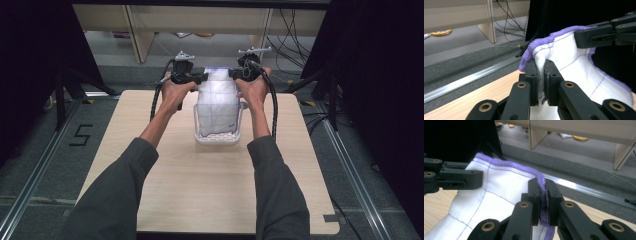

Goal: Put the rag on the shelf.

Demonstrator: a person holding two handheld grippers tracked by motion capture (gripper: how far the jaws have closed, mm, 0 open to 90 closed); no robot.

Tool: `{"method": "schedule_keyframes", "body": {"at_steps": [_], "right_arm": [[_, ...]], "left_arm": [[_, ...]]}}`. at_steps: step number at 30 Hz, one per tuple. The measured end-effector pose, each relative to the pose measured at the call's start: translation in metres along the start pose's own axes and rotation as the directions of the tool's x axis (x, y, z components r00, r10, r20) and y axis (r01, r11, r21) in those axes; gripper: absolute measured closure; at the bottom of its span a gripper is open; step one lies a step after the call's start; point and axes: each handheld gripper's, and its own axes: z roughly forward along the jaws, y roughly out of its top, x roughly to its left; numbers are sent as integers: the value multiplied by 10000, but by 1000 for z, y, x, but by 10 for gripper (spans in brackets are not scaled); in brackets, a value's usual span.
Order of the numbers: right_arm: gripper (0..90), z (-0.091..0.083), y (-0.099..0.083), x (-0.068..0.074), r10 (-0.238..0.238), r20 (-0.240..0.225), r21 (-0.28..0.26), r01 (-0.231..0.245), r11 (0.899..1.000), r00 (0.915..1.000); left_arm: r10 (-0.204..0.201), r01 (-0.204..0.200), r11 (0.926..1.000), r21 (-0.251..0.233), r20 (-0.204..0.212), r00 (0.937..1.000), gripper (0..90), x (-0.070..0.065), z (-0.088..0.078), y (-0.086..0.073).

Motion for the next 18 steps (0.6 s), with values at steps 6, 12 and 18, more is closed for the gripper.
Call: {"method": "schedule_keyframes", "body": {"at_steps": [6, 12, 18], "right_arm": [[847, 10, -9, -4, -192, 134, 587, 184, 9981, 9997], [847, 17, -16, -3, -299, 100, 1157, 286, 9929, 9995], [844, 22, -18, -2, -383, 62, 1638, 367, 9858, 9992]], "left_arm": [[-117, 113, 9993, 346, 125, 9999, 828, 2, 5, -9], [-265, 259, 9970, 733, 84, 9996, 824, 5, 9, -18], [-451, 433, 9935, 1052, 143, 9989, 807, 6, 10, -23]]}}
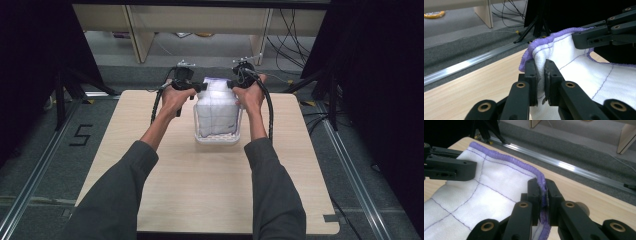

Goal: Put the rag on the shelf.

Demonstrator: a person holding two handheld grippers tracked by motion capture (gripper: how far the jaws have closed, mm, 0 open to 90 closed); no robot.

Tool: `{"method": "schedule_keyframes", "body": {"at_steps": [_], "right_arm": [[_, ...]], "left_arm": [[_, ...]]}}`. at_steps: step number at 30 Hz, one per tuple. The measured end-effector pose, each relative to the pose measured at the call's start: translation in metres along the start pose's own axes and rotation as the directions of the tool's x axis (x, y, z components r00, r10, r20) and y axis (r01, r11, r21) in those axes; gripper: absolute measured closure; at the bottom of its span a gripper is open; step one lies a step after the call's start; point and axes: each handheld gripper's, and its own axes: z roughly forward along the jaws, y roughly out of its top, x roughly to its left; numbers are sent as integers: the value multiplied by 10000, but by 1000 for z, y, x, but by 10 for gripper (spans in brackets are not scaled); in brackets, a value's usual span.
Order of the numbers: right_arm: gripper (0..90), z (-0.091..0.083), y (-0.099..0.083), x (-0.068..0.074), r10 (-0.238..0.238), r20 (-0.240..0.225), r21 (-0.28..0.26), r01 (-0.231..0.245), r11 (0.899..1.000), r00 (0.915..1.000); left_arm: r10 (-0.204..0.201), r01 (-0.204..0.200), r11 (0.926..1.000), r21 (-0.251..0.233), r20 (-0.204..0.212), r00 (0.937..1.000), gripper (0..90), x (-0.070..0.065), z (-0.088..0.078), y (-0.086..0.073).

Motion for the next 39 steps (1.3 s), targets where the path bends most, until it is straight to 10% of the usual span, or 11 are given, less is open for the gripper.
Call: {"method": "schedule_keyframes", "body": {"at_steps": [12, 27, 39], "right_arm": [[680, 1, -1, -1, 201, 502, 202, -212, 9996, 9985], [536, -18, -5, -13, 598, 800, -215, -583, 9981, 9950], [463, -36, -16, -16, 555, 270, -313, -547, 9980, 9981]], "left_arm": [[-423, 424, 9989, 181, -19, 9991, 613, 11, -8, -4], [-381, 376, 9992, 167, 326, 9987, 582, 15, -25, -3], [-258, 235, 9988, 421, 551, 9981, 421, 11, -39, -6]]}}
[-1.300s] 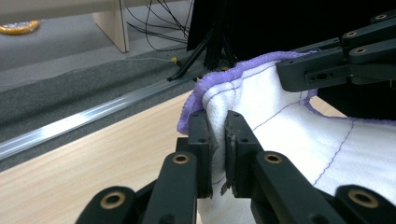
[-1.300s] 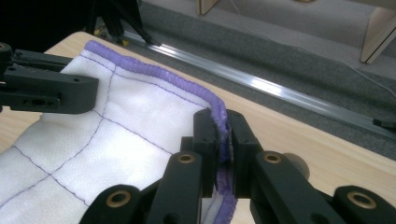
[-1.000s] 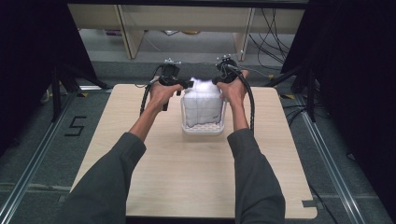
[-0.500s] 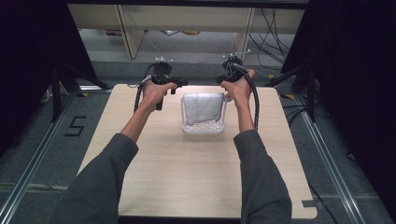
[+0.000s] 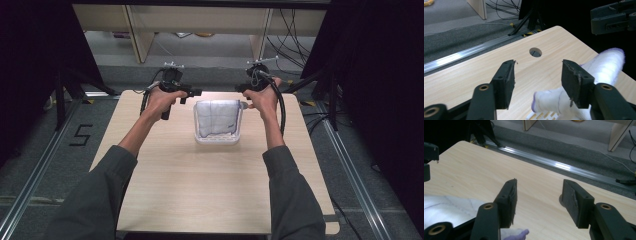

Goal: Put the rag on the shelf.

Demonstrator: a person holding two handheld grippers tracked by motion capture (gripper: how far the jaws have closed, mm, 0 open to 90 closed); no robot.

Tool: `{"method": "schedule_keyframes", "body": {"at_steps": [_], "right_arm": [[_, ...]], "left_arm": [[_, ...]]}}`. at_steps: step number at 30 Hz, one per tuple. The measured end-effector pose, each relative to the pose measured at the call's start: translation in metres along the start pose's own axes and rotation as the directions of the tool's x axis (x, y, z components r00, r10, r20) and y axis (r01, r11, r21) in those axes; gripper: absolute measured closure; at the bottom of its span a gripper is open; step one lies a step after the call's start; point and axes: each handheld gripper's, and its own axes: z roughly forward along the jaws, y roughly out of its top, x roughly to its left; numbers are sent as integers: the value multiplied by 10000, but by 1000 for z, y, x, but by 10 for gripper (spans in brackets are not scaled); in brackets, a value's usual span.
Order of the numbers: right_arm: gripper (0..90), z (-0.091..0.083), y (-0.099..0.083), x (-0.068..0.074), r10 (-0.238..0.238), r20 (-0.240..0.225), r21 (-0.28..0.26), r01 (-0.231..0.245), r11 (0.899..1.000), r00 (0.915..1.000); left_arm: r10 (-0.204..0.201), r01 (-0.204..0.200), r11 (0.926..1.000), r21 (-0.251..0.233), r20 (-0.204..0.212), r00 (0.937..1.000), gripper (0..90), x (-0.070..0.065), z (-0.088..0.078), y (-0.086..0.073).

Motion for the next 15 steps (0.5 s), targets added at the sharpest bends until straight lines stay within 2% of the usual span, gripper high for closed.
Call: {"method": "schedule_keyframes", "body": {"at_steps": [2, 4, 6, 7, 8, 10, 12, 13, 15], "right_arm": [[450, -3, -2, 3, 61, -30, 10, -61, 10000, 10000], [432, -6, -3, 2, -163, -45, 27, 163, 9999, 9999], [430, -9, -5, 4, -176, -68, -67, 175, 9998, 9998], [429, -10, -6, 5, 11, -128, -89, -12, 10000, 9999], [424, -12, -6, 4, -160, -180, -89, 158, 9998, 9997], [419, -14, -8, 7, -149, -259, -160, 145, 9998, 9996], [416, -17, -10, 8, -36, -317, -176, 31, 9998, 9995], [416, -16, -11, 7, -295, -438, -317, 281, 9991, 9986], [413, -20, -12, 9, -141, -430, -157, 135, 9998, 9990]], "left_arm": [[19, -20, 10000, -59, -26, 10000, 403, 0, -5, -1], [10, -10, 9999, -103, 32, 10000, 397, 0, -8, -2], [-88, 88, 9998, -198, -8, 10000, 387, 1, -13, -3], [-147, 147, 9997, -211, 30, 9999, 383, 2, -14, -4], [-153, 152, 9995, -259, -44, 9999, 378, 2, -16, -5], [-213, 215, 9992, -342, 80, 9997, 377, 3, -20, -7], [-247, 246, 9989, -394, -6, 9997, 375, 2, -22, -10], [-223, 226, 9991, -351, 93, 9997, 375, 3, -23, -12], [-207, 212, 9993, -320, 149, 9997, 373, 2, -24, -14]]}}
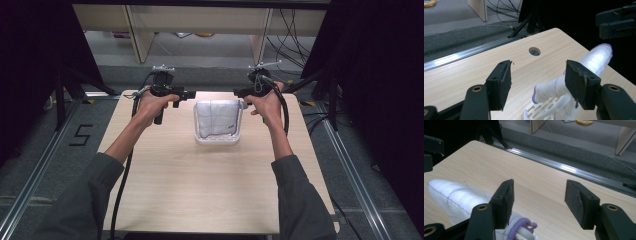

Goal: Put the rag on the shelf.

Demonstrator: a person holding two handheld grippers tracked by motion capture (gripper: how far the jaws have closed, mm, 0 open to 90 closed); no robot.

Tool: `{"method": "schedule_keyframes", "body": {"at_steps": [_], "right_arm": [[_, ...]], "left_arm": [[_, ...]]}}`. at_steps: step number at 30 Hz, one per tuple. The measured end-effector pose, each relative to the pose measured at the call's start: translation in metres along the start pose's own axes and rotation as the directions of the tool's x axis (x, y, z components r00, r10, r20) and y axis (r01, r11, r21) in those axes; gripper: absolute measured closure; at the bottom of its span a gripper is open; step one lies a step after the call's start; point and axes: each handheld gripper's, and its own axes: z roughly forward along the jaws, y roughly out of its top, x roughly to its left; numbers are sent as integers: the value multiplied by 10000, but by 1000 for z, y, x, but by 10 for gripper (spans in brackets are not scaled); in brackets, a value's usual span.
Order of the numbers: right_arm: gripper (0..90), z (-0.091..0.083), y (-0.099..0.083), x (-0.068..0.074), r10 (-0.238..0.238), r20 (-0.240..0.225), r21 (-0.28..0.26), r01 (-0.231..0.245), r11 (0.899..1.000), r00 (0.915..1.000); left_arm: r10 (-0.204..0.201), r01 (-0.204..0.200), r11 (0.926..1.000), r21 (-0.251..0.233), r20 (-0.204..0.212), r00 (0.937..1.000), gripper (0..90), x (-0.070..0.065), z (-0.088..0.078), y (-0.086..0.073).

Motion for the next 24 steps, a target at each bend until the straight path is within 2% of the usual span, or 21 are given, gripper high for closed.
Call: {"method": "schedule_keyframes", "body": {"at_steps": [1, 3, 4, 5, 8, 15, 17, 21, 24], "right_arm": [[412, 0, -1, -1, -257, 20, -106, 257, 9996, 9997], [412, -2, -2, 3, -77, -132, -83, 76, 9999, 9999], [412, -2, -3, 2, -357, -101, -235, 354, 9991, 9993], [412, -3, -4, 3, -371, -121, -295, 368, 9989, 9992], [410, -6, -6, 5, -321, -139, -172, 319, 9993, 9994], [407, -12, -12, 3, -447, -180, -422, 439, 9981, 9988], [405, -16, -13, 5, -227, -254, -437, 215, 9988, 9994], [401, -21, -17, 5, -354, -300, -481, 339, 9983, 9989], [396, -25, -20, 6, -292, -390, -560, 270, 9981, 9988]], "left_arm": [[0, 0, 10000, 18, 6, 10000, 369, -1, -1, -2], [-14, 14, 10000, -12, 29, 10000, 368, -1, -2, -4], [12, -12, 10000, -6, 97, 10000, 368, -2, -3, -4], [10, -10, 10000, -9, 136, 9999, 367, -2, -3, -6], [25, -25, 10000, -36, 107, 9999, 366, -4, -5, -9], [63, -58, 9999, -144, 380, 9993, 363, -8, -9, -12], [105, -99, 9998, -171, 376, 9992, 361, -10, -11, -13], [220, -213, 9997, -128, 532, 9983, 359, -15, -15, -17], [260, -255, 9996, -140, 427, 9987, 348, -19, -19, -20]]}}
